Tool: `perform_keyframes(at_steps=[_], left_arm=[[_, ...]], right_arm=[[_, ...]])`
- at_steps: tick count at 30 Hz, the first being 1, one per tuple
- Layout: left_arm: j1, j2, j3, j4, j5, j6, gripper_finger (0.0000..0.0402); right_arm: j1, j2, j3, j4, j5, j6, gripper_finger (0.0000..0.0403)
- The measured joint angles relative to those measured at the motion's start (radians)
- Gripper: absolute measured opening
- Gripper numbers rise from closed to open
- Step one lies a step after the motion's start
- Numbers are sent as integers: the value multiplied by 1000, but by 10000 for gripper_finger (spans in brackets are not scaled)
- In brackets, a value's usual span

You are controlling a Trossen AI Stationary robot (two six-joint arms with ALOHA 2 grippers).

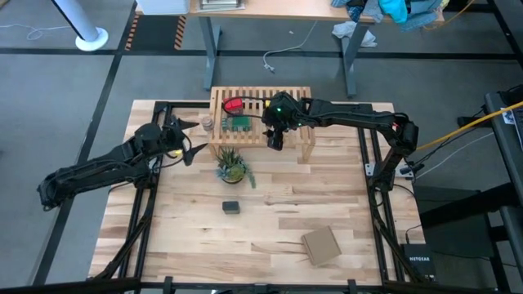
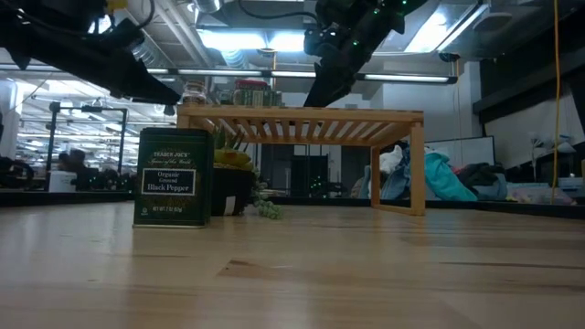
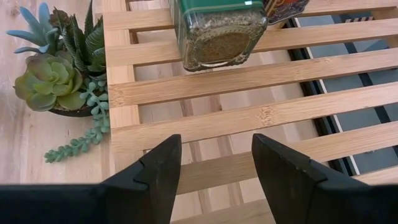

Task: Shelf spices
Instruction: Put the green seasoning bottle on the shelf

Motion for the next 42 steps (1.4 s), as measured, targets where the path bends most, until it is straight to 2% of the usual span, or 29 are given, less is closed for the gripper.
perform_keyframes(at_steps=[27,31,42], left_arm=[[6,14,-1,22,-2,-4,387],[6,14,-1,20,-7,-13,358],[6,14,-1,20,-15,18,231]], right_arm=[[0,0,0,-1,0,-25,202],[0,0,0,-1,0,-24,202],[0,0,0,-1,0,-24,202]])
